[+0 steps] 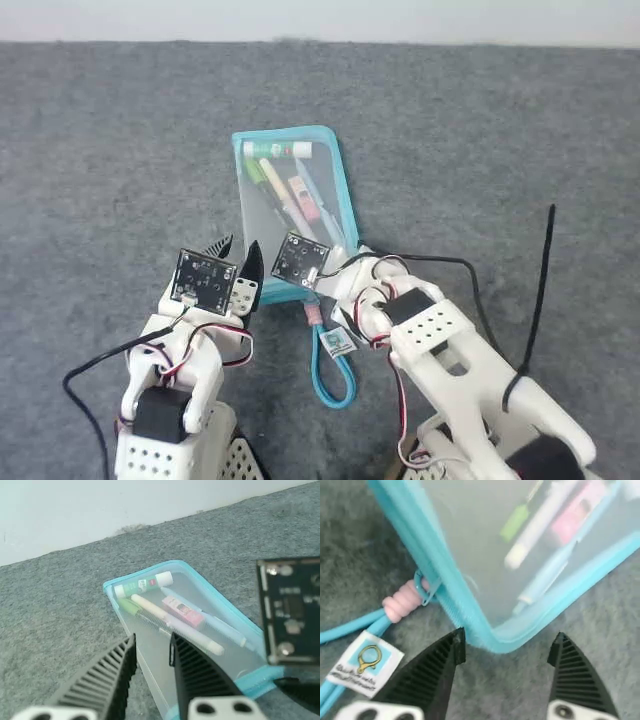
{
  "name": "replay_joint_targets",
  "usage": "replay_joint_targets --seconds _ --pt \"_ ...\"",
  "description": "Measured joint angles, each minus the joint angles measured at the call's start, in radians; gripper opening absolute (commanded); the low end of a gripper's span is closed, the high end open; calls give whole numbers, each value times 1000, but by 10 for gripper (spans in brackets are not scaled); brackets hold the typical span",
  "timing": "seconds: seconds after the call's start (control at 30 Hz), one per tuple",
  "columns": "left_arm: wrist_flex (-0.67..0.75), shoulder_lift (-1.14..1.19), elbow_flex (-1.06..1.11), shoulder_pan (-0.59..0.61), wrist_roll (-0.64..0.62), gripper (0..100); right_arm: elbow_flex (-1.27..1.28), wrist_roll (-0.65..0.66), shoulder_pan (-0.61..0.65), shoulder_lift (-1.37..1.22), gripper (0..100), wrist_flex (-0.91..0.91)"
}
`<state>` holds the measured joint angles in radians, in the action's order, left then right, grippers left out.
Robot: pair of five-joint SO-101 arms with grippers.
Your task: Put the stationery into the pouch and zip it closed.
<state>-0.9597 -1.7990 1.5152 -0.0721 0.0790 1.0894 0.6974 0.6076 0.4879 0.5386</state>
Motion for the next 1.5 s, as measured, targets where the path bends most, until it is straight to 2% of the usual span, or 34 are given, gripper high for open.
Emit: replay_joint_targets --seconds 0.17,0.37,0.6,0.8,1.07,1.2,1.4,1.5 --pt "0 0 0 0 3 102 -2 117 2 -144 219 -48" --pt "0 0 12 0 3 102 -44 130 0 -241 217 -66" --pt "0 0 12 2 0 102 -133 -14 -3 -331 197 -150" --pt "0 0 12 0 3 102 -140 -54 0 -365 2 -218" --pt "0 0 12 0 3 102 -155 -68 -3 -365 6 -226" --pt "0 0 12 0 3 102 -167 -140 -15 -365 6 -219" --pt "0 0 12 0 3 102 -212 -252 -100 -250 6 -68" --pt "0 0 12 0 3 102 -213 -313 -101 -170 7 15"
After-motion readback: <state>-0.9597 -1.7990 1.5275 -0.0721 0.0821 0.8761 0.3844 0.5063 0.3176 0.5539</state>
